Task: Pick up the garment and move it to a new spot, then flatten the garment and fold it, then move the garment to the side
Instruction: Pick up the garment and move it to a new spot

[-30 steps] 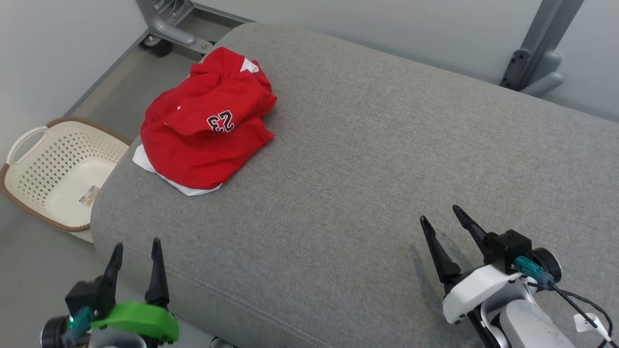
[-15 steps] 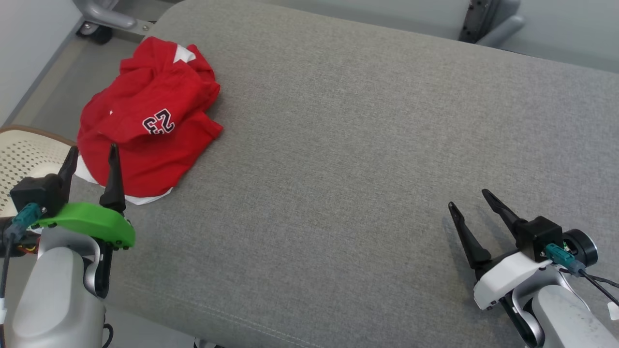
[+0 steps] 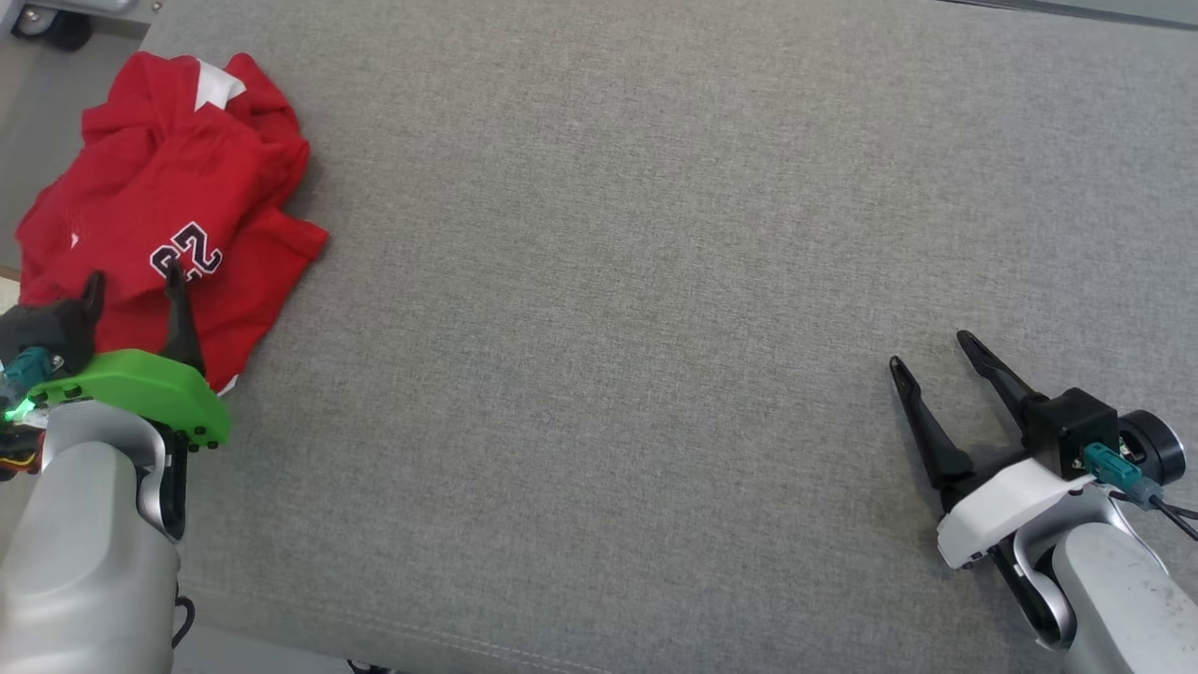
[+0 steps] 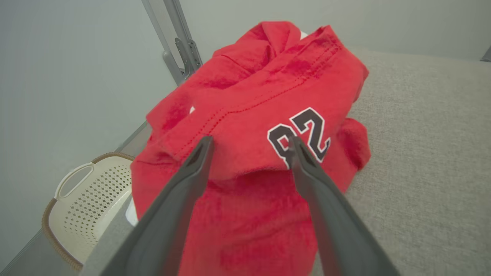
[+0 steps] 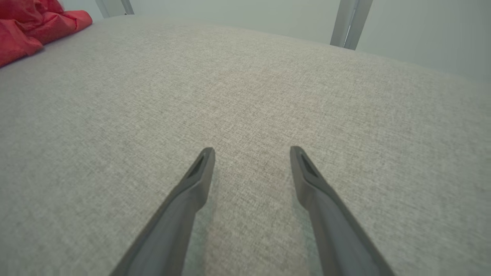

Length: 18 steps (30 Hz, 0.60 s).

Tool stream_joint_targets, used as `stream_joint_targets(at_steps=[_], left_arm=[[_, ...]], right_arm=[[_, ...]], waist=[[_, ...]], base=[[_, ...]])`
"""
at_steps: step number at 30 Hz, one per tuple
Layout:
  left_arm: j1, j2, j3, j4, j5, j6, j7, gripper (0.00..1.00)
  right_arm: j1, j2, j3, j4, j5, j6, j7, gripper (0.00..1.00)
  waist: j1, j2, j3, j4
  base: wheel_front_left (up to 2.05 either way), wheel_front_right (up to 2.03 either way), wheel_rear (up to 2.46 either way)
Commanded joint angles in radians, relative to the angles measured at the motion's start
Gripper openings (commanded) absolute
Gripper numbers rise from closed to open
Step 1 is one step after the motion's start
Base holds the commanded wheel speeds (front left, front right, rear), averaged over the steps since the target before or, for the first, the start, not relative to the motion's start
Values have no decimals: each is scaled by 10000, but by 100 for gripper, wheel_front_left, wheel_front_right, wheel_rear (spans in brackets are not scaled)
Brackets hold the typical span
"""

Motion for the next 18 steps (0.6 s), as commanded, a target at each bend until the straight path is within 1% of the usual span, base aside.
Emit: stream_joint_targets(at_steps=[1,3,4,5,6,9,13,18], left_arm=[[-83,21,70,67,51,103,3,100],[-108,-5,170,242,127,236,5,100],[-132,-11,207,301,160,248,3,50],[-157,-8,265,340,178,290,3,7],[-171,-9,336,380,197,308,3,0],[-171,56,504,46,356,299,3,0],[-56,142,812,-742,522,33,2,0],[-439,324,894,-2614,1137,-282,-1,0]], right_arm=[[-66,-10,-29,-31,55,-5,-34,100],[-93,36,-42,-57,53,-6,-34,100],[-105,52,-46,-73,37,-6,-34,100],[-115,67,-56,-83,24,-6,-34,100],[-116,79,-92,-91,19,-6,-34,100],[-113,149,-174,-91,8,-5,-34,100],[-25,394,-282,-20,83,-5,-34,100],[163,851,-351,91,154,-6,-34,100]], waist=[[0,0,161,-180],[0,0,187,-247],[0,0,198,-274],[0,0,206,-297],[0,0,215,-320],[0,0,204,-357],[0,0,1,-412],[0,0,-437,-551]], base=[[0,0,0],[0,0,0],[0,0,0],[0,0,0],[0,0,0],[0,0,0],[0,0,0],[0,0,0]])
